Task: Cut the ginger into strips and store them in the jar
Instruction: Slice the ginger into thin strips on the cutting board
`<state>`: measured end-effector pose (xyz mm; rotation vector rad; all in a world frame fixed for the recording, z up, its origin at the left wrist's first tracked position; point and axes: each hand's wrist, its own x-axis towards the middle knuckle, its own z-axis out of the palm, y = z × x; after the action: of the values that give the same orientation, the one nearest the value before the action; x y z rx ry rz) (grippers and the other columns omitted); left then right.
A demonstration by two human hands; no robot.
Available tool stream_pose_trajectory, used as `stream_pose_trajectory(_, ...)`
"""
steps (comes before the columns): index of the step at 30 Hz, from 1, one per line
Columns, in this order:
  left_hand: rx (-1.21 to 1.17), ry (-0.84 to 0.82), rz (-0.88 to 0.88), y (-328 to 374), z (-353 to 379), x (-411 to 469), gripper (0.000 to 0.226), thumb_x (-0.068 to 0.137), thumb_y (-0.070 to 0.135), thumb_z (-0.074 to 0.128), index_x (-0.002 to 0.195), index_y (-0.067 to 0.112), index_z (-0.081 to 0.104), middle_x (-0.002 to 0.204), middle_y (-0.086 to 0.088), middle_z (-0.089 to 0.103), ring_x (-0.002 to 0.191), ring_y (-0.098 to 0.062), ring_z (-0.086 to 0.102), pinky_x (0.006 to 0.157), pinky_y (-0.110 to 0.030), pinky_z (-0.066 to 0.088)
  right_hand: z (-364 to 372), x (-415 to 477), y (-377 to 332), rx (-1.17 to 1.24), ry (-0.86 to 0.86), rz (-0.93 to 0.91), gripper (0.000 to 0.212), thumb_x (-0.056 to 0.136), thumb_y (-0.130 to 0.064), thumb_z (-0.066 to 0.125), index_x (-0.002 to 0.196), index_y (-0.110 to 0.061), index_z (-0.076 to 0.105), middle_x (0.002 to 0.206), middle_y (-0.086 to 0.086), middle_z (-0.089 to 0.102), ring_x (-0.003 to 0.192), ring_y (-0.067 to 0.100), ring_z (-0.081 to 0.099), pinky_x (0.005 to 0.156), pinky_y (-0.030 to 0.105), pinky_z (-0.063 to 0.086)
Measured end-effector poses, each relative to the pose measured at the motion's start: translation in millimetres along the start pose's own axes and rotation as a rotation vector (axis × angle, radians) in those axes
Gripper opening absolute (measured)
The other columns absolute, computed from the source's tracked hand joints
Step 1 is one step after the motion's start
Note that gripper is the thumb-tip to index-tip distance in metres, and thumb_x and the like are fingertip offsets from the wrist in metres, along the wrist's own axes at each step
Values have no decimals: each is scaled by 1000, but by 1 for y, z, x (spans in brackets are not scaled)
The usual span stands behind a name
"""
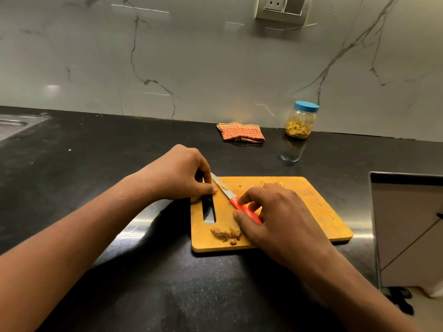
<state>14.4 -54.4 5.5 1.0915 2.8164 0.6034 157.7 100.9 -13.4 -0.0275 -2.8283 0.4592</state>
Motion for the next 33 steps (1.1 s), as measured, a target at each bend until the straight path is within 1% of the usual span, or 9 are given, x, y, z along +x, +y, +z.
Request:
stream_pose_trajectory(2,6,-11,-75,2,-2,-1,23,84,40,74,96,20,76,83,9,67,73,-9,64,58,-15,49,0,-4,-1,-6,1,-10,39,86,-53,57,119,-34,58,106,-11,57,90,5,54,80,22,51)
stream_pose_trajectory(4,-32,-46,-174,4,-4,-3,23,85,40,73,94,19,72,84,3,68,65,-11,69,55,-17,53,0,-8,-1,-13,5,-23,42,85,-57,55,120,-34,56,106,-12,55,89,4,53,79,21,50)
stream_pose_trajectory(11,-90,-116,-386,19,5,-26,37,81,49,73,97,21,56,81,-3,70,59,-13,73,66,-37,63,-1,-17,-7,-17,-10,-65,50,84,-63,52,125,-35,51,110,-11,53,89,3,50,73,14,44)
stream_pose_trajectory(16,-123,-63,-433,21,9,-29,33,83,43,73,101,27,51,87,-1,65,55,-11,70,54,-24,59,-3,-18,-11,-11,-28,-83,38,89,-54,51,122,-35,53,106,-11,52,84,2,46,60,9,34)
stream_pose_trajectory(18,-111,-53,-426,21,9,-30,33,84,44,73,102,26,52,88,0,63,58,-12,70,55,-24,59,-3,-18,-10,0,-37,-82,37,89,-52,52,122,-35,53,106,-11,52,85,2,47,63,10,37)
stream_pose_trajectory(21,12,-12,-382,23,9,-26,32,86,48,69,103,24,55,88,5,58,68,-12,65,67,-28,60,-5,-17,-7,31,-53,-89,36,89,-49,55,121,-34,55,107,-11,54,89,3,50,74,16,46)
stream_pose_trajectory(26,27,-6,-373,22,9,-22,36,83,54,70,98,25,57,86,4,61,62,-10,67,60,-27,60,-9,-15,-6,44,-100,-101,45,82,-59,57,120,-34,55,108,-11,55,90,2,48,75,15,42)
stream_pose_trajectory(29,7,21,-366,17,12,-24,39,81,57,69,101,26,57,87,7,58,66,-9,65,67,-31,61,-9,-14,-6,41,-110,-101,48,80,-62,57,120,-34,55,109,-11,54,90,3,48,74,14,40)
stream_pose_trajectory(33,-7,50,-345,13,14,-26,39,81,58,69,101,27,57,87,7,58,67,-9,62,66,-29,59,-10,-14,-6,33,-124,-103,52,79,-65,56,121,-35,54,110,-12,53,92,2,48,76,15,42)
